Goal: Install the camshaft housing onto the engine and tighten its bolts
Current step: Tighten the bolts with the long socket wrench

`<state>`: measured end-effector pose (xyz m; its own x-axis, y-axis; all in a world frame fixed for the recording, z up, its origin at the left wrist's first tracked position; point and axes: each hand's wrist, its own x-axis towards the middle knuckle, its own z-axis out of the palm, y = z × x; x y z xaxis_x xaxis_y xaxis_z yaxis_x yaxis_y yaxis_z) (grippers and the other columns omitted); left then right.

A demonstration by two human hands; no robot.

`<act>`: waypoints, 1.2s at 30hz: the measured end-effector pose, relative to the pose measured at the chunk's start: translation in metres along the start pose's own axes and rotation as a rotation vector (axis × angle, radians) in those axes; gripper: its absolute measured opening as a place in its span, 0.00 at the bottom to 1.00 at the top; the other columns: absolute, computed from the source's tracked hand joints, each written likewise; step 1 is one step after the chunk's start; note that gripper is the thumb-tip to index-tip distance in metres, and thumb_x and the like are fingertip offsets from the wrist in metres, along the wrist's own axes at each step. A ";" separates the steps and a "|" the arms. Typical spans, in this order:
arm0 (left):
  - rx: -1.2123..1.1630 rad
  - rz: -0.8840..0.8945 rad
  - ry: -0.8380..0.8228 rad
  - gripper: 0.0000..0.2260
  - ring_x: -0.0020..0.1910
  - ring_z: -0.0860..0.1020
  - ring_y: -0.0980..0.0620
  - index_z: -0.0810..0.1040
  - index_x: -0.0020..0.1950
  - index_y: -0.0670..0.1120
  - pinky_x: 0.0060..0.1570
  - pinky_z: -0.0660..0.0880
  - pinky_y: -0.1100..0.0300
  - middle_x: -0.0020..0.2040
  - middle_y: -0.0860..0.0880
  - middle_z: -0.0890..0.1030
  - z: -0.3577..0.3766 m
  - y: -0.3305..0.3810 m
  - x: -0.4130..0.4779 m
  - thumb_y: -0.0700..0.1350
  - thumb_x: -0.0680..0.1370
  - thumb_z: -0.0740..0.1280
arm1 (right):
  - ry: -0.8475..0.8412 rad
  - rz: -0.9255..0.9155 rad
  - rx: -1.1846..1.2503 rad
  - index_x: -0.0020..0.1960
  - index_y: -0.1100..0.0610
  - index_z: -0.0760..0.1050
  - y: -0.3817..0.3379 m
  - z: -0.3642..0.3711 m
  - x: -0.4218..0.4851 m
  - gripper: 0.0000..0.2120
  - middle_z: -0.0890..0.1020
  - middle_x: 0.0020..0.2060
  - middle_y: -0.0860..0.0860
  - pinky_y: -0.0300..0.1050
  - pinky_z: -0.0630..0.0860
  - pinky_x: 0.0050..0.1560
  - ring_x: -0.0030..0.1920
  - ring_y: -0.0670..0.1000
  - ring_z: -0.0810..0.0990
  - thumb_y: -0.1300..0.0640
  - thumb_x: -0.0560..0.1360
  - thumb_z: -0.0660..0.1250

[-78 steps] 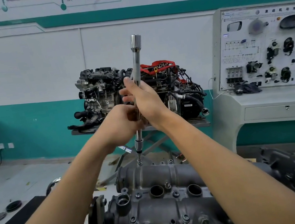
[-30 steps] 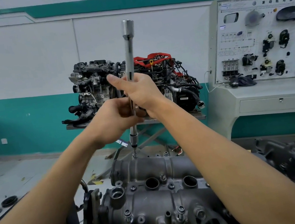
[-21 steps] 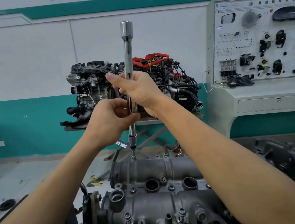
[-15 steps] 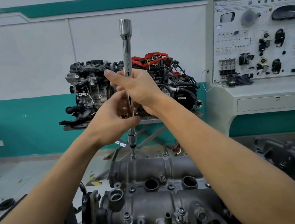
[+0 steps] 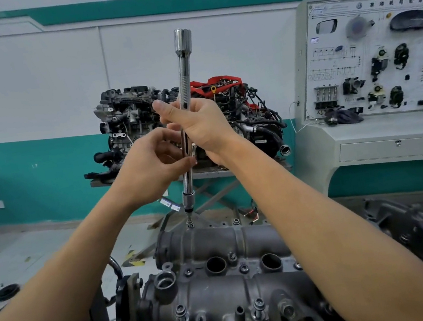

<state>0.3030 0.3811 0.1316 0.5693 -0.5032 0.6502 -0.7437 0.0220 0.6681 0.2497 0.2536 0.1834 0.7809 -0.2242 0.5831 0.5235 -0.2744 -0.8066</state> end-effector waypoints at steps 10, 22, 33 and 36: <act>0.169 0.053 0.126 0.21 0.33 0.83 0.54 0.79 0.51 0.53 0.37 0.82 0.56 0.37 0.53 0.84 0.004 0.001 -0.004 0.58 0.64 0.80 | -0.021 -0.030 0.012 0.46 0.61 0.80 0.001 0.002 0.000 0.13 0.79 0.42 0.58 0.40 0.80 0.43 0.41 0.53 0.78 0.51 0.74 0.74; 0.309 0.004 0.123 0.09 0.40 0.82 0.46 0.80 0.48 0.46 0.46 0.80 0.43 0.41 0.47 0.84 0.011 -0.003 -0.005 0.49 0.75 0.74 | -0.138 -0.060 0.000 0.47 0.59 0.79 -0.003 -0.001 -0.002 0.08 0.85 0.41 0.53 0.47 0.83 0.45 0.39 0.50 0.83 0.60 0.82 0.63; 0.482 0.071 0.212 0.09 0.36 0.79 0.49 0.78 0.46 0.45 0.37 0.77 0.50 0.36 0.49 0.81 0.023 0.010 -0.010 0.50 0.76 0.73 | 0.145 -0.183 -0.407 0.42 0.53 0.69 0.001 0.000 -0.004 0.21 0.70 0.33 0.45 0.35 0.70 0.36 0.33 0.44 0.68 0.45 0.68 0.79; 0.452 -0.043 0.100 0.04 0.36 0.79 0.45 0.76 0.46 0.45 0.36 0.76 0.51 0.38 0.47 0.81 0.020 0.015 -0.004 0.45 0.79 0.67 | -0.038 -0.054 -0.313 0.55 0.54 0.74 -0.002 -0.008 -0.004 0.14 0.78 0.43 0.47 0.50 0.80 0.53 0.44 0.46 0.78 0.45 0.78 0.69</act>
<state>0.2827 0.3667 0.1313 0.6173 -0.4090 0.6720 -0.7842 -0.3873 0.4847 0.2427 0.2481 0.1834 0.7701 -0.1677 0.6155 0.4393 -0.5604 -0.7022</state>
